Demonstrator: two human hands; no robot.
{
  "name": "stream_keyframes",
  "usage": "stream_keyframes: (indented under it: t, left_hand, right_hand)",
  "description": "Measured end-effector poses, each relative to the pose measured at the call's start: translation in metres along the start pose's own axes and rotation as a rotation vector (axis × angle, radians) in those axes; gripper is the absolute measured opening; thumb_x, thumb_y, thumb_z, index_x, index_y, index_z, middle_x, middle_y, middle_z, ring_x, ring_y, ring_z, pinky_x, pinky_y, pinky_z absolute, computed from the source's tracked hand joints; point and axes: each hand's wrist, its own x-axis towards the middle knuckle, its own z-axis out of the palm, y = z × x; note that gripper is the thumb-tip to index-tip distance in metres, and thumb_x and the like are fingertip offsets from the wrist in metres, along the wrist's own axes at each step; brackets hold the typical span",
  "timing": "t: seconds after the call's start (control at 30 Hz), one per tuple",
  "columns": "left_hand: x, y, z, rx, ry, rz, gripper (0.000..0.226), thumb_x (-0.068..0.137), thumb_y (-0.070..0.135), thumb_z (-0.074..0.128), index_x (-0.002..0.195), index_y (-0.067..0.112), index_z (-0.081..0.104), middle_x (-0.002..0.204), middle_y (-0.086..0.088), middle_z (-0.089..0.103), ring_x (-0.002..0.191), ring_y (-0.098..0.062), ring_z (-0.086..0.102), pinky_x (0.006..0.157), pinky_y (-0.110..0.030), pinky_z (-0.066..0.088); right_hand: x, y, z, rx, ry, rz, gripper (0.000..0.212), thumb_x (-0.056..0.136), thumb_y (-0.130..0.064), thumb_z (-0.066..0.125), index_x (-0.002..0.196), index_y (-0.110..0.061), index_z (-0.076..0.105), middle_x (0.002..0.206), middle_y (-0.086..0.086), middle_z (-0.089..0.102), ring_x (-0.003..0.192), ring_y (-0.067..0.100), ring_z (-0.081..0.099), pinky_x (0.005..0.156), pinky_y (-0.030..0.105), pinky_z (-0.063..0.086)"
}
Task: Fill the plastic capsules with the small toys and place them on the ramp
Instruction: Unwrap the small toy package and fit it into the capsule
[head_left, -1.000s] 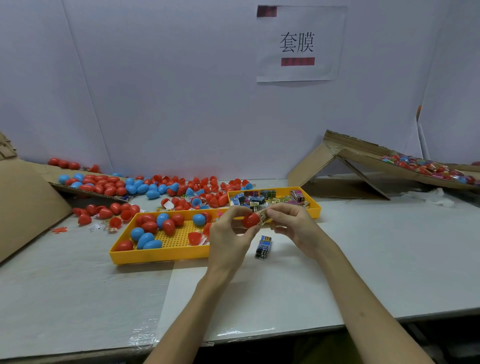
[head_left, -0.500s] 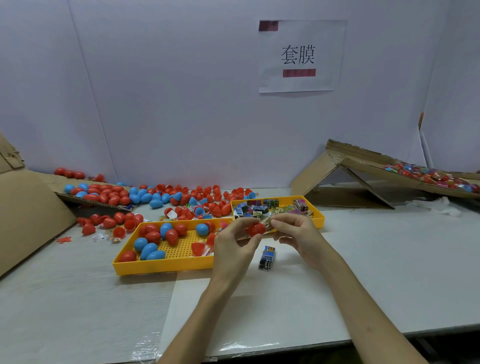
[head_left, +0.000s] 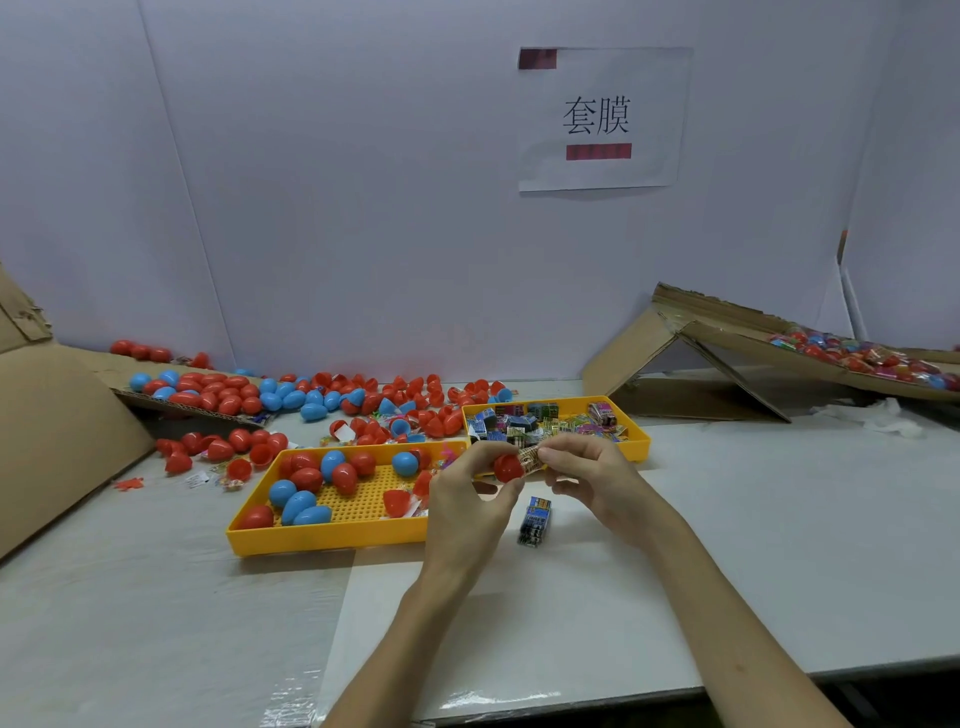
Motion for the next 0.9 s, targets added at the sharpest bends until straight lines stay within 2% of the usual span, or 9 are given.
stream_keyframes:
  t: [0.37,0.53,0.63,0.7,0.8,0.9]
  left_hand:
    - [0.000,0.001,0.001,0.002,0.000,0.010,0.032,0.081,0.008,0.081,0.104,0.025,0.067,0.094,0.015,0.068,0.091,0.006,0.062,0.072,-0.010,0.050]
    - [0.000,0.002,0.002,-0.022,-0.005,-0.018,0.028,0.080,0.015,0.083,0.104,0.020,0.070,0.098,0.006,0.072,0.089,-0.007,0.069,0.077,-0.018,0.057]
    - [0.001,0.003,0.000,-0.087,0.002,-0.059,0.024,0.080,0.018,0.083,0.100,0.023,0.070,0.094,0.010,0.073,0.087,-0.003,0.069,0.075,-0.018,0.057]
    - [0.001,0.004,-0.002,-0.115,0.016,-0.069,0.022,0.081,0.020,0.083,0.096,0.027,0.068,0.091,0.015,0.071,0.086,0.001,0.067,0.072,-0.014,0.054]
    - [0.002,0.006,-0.004,-0.166,0.041,-0.101,0.023,0.081,0.020,0.082,0.094,0.030,0.066,0.092,0.016,0.070,0.088,0.005,0.065,0.071,-0.010,0.050]
    - [0.004,0.006,-0.006,-0.242,0.072,-0.163,0.024,0.081,0.021,0.082,0.095,0.033,0.065,0.095,0.014,0.070,0.091,0.004,0.065,0.073,-0.009,0.051]
  right_hand:
    - [-0.002,-0.001,0.002,0.014,-0.019,0.011,0.015,0.077,-0.024,0.074,0.086,-0.012,0.077,0.077,0.004,0.069,0.072,0.012,0.064,0.068,0.023,0.053]
    - [-0.004,-0.003,0.004,0.015,0.023,-0.032,0.014,0.071,-0.023,0.077,0.085,-0.020,0.078,0.087,0.004,0.074,0.081,0.014,0.069,0.070,0.023,0.054]
    - [-0.002,-0.002,0.002,-0.016,0.033,-0.046,0.017,0.072,-0.021,0.081,0.087,-0.021,0.074,0.091,0.004,0.072,0.083,0.015,0.068,0.073,0.026,0.054]
    - [0.000,-0.001,0.001,0.011,0.042,-0.063,0.018,0.075,-0.018,0.080,0.090,-0.013,0.070,0.084,0.005,0.069,0.077,0.015,0.065,0.070,0.025,0.053]
    - [0.002,0.002,0.002,-0.049,0.199,-0.145,0.004,0.084,-0.006,0.070,0.083,-0.009,0.068,0.073,0.003,0.066,0.068,0.018,0.063,0.062,0.026,0.052]
    - [0.004,0.012,0.008,-0.446,0.422,-0.378,0.023,0.084,0.002,0.069,0.074,-0.018,0.065,0.069,-0.002,0.065,0.057,0.014,0.060,0.054,0.030,0.052]
